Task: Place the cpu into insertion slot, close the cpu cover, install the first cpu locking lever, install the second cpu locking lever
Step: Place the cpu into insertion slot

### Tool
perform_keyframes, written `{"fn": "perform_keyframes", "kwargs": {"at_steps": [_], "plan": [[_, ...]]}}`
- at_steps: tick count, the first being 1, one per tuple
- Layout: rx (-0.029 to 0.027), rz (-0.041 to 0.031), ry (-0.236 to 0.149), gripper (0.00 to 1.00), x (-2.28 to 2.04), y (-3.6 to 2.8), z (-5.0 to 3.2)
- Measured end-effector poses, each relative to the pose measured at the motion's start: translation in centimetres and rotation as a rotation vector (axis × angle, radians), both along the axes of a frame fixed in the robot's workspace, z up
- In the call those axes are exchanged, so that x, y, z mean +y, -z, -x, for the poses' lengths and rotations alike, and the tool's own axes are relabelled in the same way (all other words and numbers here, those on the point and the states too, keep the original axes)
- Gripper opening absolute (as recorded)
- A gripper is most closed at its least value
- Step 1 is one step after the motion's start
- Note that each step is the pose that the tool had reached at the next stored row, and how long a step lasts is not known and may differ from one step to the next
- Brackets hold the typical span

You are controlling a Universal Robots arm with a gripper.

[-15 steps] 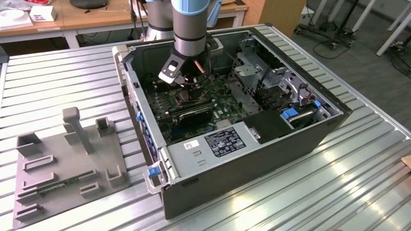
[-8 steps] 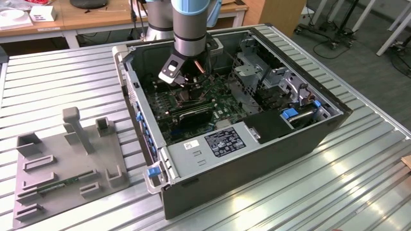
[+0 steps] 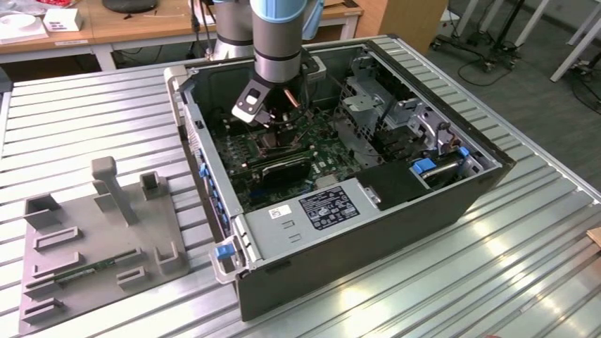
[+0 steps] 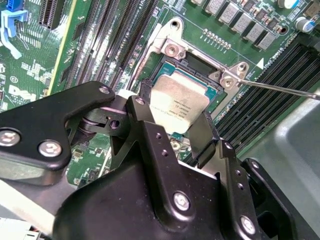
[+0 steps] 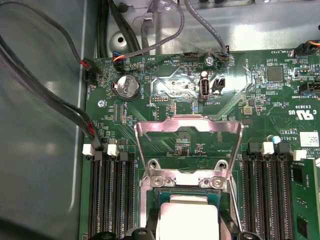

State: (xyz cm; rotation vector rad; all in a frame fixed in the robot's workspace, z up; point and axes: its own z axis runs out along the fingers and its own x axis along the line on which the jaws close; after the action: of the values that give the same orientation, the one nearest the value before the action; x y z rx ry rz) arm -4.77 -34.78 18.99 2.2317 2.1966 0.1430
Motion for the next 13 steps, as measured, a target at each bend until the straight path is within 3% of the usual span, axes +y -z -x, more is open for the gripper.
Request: {"fn": "perform_keyframes", "kwargs": {"at_steps": [13], "plan": [[0.0002, 0.0004, 0.0, 0.54, -0.01, 0.05, 0.0]]}}
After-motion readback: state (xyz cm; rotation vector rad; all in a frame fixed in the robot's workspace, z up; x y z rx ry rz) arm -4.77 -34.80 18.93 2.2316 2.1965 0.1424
